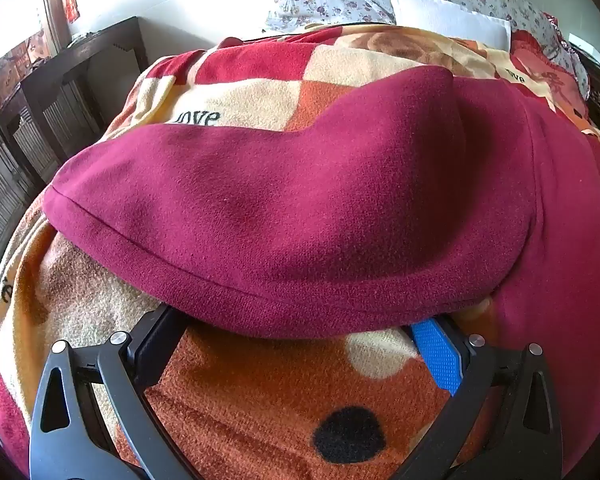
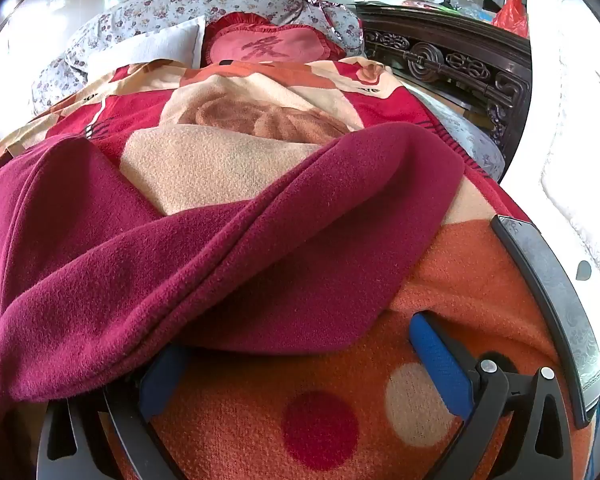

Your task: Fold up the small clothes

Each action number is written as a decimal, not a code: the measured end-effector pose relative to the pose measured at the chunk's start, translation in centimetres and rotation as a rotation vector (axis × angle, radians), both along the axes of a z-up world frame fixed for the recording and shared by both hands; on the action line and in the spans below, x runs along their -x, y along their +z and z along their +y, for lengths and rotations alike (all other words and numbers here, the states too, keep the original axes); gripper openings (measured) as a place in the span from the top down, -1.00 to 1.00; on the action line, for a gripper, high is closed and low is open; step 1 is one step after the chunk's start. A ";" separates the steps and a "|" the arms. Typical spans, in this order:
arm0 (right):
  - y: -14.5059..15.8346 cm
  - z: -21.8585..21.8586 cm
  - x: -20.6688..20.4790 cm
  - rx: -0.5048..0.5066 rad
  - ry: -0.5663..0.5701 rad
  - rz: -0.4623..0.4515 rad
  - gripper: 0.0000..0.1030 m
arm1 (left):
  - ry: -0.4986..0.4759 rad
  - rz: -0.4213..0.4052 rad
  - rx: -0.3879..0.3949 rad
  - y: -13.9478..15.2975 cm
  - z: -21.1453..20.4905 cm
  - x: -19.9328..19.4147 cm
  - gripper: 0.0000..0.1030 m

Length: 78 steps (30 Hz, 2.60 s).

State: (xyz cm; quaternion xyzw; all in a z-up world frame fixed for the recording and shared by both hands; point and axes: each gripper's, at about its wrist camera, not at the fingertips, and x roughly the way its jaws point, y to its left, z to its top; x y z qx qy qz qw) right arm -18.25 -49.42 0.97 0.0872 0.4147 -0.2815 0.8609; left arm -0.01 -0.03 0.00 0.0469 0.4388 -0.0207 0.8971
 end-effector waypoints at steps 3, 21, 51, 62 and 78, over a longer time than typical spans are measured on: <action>0.0 0.0 0.0 0.000 0.000 0.000 -1.00 | 0.000 0.002 0.000 0.0 -0.1 0.0 -0.99; -0.4 0.0 -0.3 0.004 0.000 0.003 -1.00 | -0.081 -0.056 -0.106 7.7 -0.7 8.7 -0.98; 24.0 6.9 17.6 0.033 0.223 -0.236 -1.00 | -0.336 -0.096 0.114 12.9 -7.6 15.5 -0.98; 17.1 14.6 9.1 -0.170 0.232 -0.236 -1.00 | -0.337 -0.147 0.075 13.4 -8.0 14.1 -0.98; 12.1 22.8 1.8 -0.119 0.323 -0.087 -1.00 | -0.271 -0.059 0.117 9.8 -5.9 11.7 -0.98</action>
